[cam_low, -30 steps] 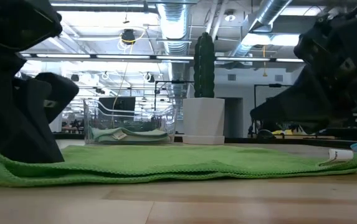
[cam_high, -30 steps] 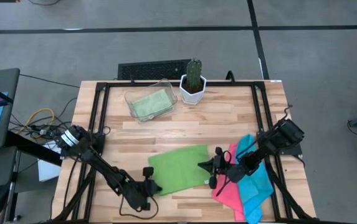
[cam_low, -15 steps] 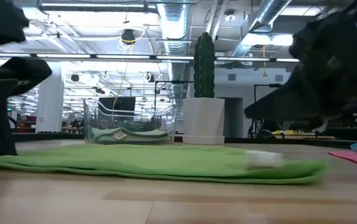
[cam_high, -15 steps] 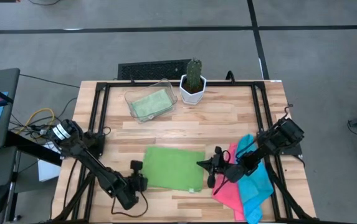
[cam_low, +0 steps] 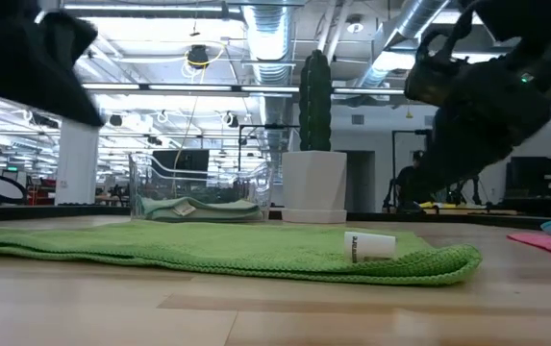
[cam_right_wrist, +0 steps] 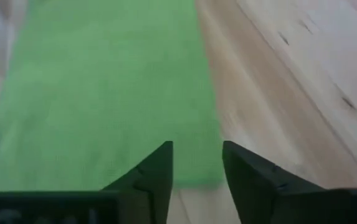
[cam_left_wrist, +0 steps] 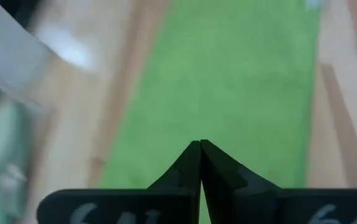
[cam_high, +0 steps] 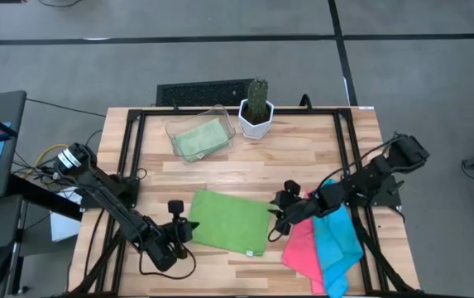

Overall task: Fold microfiber towels
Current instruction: Fold the green microfiber towel

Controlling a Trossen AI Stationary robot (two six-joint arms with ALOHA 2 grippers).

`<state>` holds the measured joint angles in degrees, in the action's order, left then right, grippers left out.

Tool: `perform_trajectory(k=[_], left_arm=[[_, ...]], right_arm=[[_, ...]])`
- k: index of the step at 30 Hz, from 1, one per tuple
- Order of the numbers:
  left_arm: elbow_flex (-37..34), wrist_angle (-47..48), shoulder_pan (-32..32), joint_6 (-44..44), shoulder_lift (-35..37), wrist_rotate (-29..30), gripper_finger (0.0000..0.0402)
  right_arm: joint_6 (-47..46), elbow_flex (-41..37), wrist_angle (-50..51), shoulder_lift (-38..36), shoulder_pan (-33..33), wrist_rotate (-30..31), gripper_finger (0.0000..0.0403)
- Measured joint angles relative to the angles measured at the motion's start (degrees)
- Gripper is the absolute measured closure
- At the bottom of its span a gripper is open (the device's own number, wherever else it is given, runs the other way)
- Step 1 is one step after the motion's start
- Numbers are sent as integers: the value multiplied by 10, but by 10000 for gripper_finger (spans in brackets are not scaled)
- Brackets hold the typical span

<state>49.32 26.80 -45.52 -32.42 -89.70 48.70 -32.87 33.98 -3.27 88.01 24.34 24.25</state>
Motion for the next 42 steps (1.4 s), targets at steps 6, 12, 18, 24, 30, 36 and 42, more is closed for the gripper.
perform_trajectory(k=[6,12,18,24,30,36,42], left_arm=[[-43,-83,9,40,2,49,401],[-116,-317,52,165,2,26,401],[-132,-406,114,257,2,-62,401],[-132,-408,161,271,2,-138,401],[-132,-449,181,276,-26,-184,401],[-132,-522,190,299,-95,-215,401],[-132,-549,203,298,-137,-230,401]], right_arm=[[1,0,-2,13,-10,-3,216],[-11,0,-16,69,-13,-23,227],[-25,3,-22,87,-13,-17,271],[-26,-1,22,46,-12,-40,379],[-18,-1,32,-3,-19,-40,373],[-11,1,29,-25,-47,-44,386],[20,37,31,-4,-82,-70,383]])
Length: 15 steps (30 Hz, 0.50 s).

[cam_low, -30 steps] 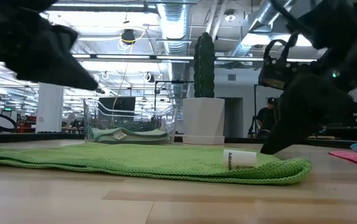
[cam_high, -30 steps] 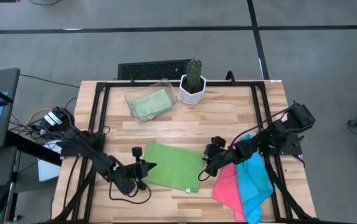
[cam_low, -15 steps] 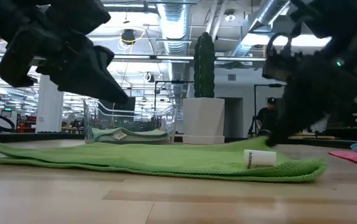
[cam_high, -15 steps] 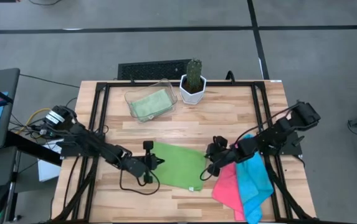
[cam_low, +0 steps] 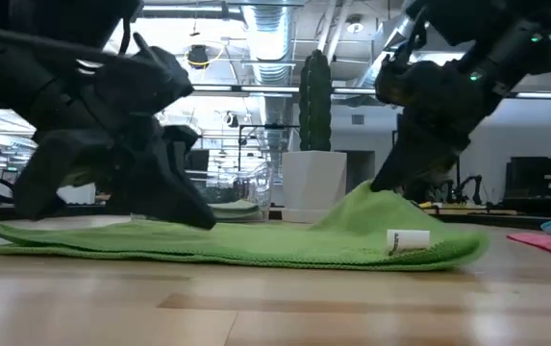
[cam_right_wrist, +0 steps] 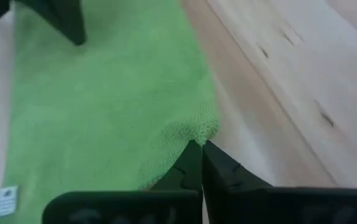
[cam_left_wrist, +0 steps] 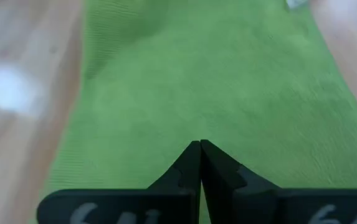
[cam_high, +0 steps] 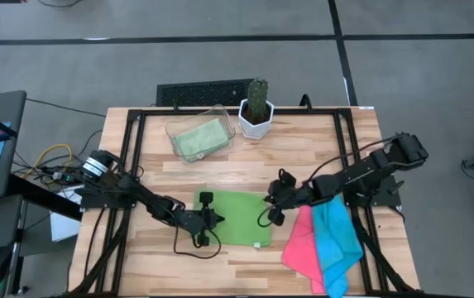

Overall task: Fold microfiber towels
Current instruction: Fold the green microfiber towel

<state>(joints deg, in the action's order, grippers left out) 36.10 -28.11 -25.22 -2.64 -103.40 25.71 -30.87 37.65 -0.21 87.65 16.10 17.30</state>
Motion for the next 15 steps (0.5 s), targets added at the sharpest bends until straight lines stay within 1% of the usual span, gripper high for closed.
perform_trajectory(k=[2,4,6,8,11,15], left_arm=[[1,-4,2,-5,-7,-10,401],[0,-1,3,-6,-8,-14,401],[0,-3,3,-7,-8,-15,401],[0,-2,3,-7,-8,-15,401],[1,-9,3,-4,-8,-15,402],[0,-13,3,-2,-8,-15,401]], right_arm=[[15,14,3,4,-12,-7,379],[25,37,-4,25,-25,-12,379],[39,46,23,33,-34,-19,382],[50,72,5,61,-46,-35,384],[67,97,15,92,-58,-56,381],[90,142,35,134,-72,-60,377]])
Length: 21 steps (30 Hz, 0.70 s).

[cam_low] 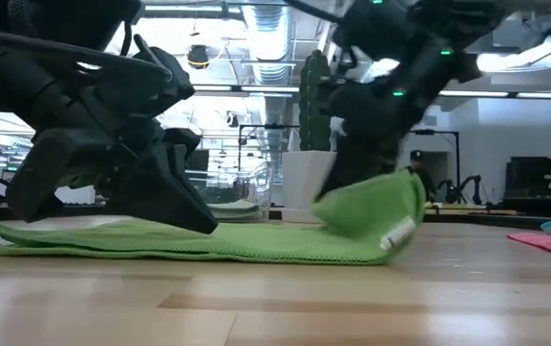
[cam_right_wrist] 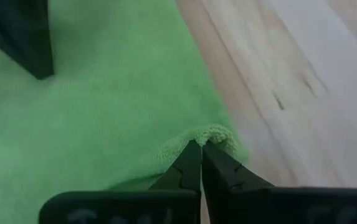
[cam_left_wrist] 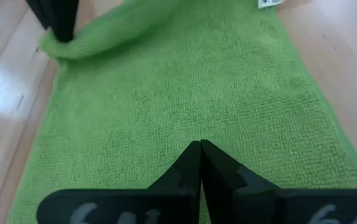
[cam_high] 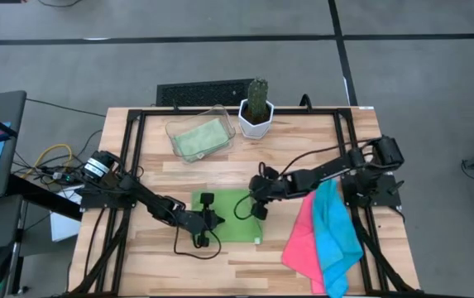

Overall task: Fold microfiber towels
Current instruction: Fold the green microfiber towel

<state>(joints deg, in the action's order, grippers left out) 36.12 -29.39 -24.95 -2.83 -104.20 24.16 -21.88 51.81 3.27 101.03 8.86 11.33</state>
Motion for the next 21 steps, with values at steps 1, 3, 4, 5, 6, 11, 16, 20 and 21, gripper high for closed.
perform_trajectory(k=[1,3,4,5,6,11,16,20,21], left_arm=[[0,0,0,0,0,0,401],[0,0,0,0,0,0,401],[0,2,0,0,0,0,401],[0,2,0,0,0,-1,401],[0,1,0,0,0,-2,401],[0,-1,0,0,0,-5,401],[0,0,0,-1,0,-5,401],[0,-1,0,-3,0,-5,401],[0,-1,0,-4,0,-5,401]], right_arm=[[9,14,-8,11,-4,-1,378],[25,29,1,16,-8,-1,380],[32,40,-1,19,-11,-6,381],[38,51,-4,23,-14,-9,382],[42,58,-6,25,-16,-10,382],[45,72,-7,26,-24,-11,377],[45,72,-22,26,-34,-12,382],[50,72,-52,26,-38,-23,380],[50,72,-57,26,-38,-24,379]])
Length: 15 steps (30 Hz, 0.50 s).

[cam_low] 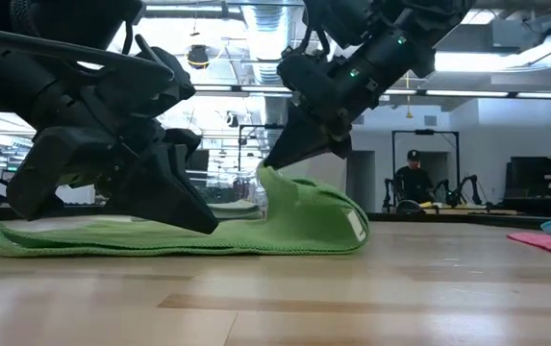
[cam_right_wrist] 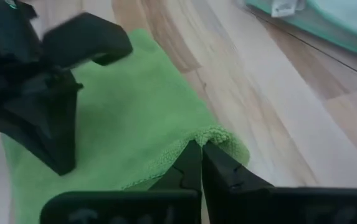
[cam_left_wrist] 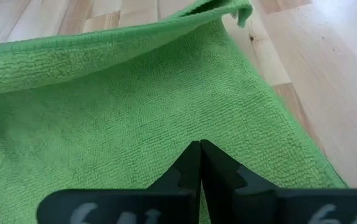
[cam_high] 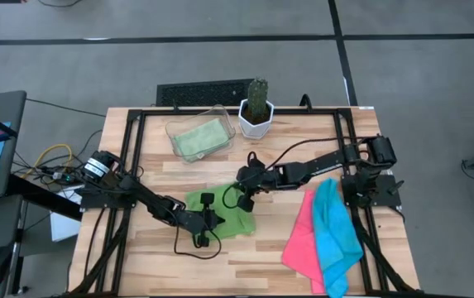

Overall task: Fold microfiber towels
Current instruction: Fold the green microfiber towel

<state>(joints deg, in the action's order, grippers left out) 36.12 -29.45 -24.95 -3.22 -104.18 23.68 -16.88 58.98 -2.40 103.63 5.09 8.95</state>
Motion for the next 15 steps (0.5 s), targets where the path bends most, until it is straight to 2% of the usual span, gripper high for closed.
perform_trajectory(k=[10,15], left_arm=[[0,0,0,0,0,0,401],[0,0,0,-4,0,0,401]], right_arm=[[4,0,-31,1,-8,-1,381],[7,17,-51,42,-7,-16,378]])
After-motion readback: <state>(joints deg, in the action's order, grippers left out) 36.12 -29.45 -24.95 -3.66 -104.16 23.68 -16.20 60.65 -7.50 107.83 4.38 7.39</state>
